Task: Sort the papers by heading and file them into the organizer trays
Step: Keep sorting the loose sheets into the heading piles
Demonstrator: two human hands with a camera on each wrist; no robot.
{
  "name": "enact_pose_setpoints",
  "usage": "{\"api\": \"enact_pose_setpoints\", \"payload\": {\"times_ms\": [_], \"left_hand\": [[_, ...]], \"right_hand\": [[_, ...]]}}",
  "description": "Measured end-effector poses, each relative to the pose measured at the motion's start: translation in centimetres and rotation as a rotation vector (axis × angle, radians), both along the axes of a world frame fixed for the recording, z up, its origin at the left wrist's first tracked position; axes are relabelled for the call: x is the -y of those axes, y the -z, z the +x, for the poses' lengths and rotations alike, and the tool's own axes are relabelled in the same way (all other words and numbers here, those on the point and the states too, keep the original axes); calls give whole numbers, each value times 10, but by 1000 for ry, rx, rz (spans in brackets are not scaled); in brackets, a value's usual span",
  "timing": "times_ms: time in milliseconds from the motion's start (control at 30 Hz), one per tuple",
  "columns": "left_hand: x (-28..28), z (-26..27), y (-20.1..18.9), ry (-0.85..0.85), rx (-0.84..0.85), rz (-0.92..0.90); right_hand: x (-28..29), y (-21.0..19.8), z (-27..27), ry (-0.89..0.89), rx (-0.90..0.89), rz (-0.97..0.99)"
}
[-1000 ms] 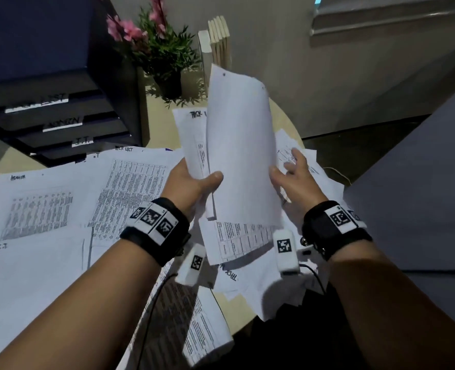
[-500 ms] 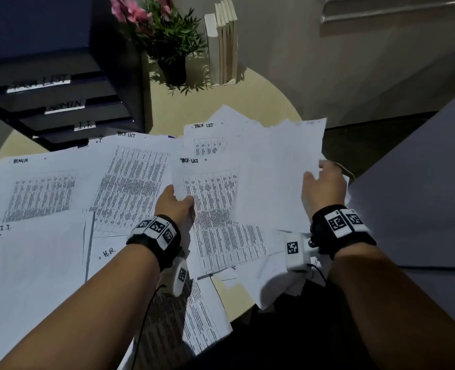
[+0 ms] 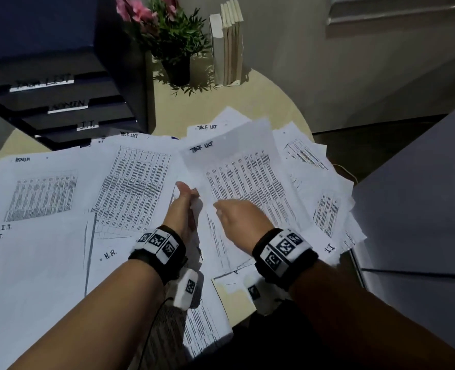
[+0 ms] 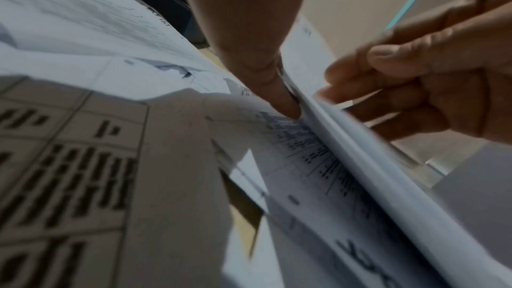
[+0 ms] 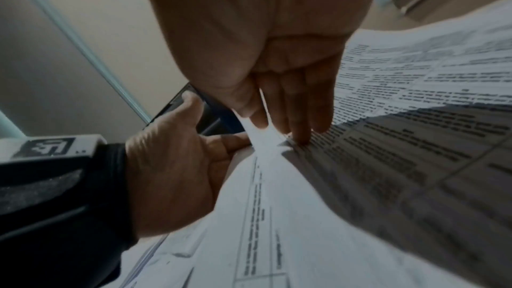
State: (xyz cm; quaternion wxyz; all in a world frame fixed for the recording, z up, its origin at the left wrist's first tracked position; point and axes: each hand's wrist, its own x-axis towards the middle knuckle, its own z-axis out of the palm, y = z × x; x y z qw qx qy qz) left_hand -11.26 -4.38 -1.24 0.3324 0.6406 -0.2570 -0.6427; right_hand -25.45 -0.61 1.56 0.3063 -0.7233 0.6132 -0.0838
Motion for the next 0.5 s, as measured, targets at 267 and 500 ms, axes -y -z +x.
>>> {"api": "enact_pose_setpoints", "payload": {"times_ms": [267,500], "left_hand": [[3,17,37,195,280,-161],[-7,-4,15,213,309,-240]], "right_hand": [[25,27,-60,420,-41,7],[24,58,-87,554,-22,186]]}}
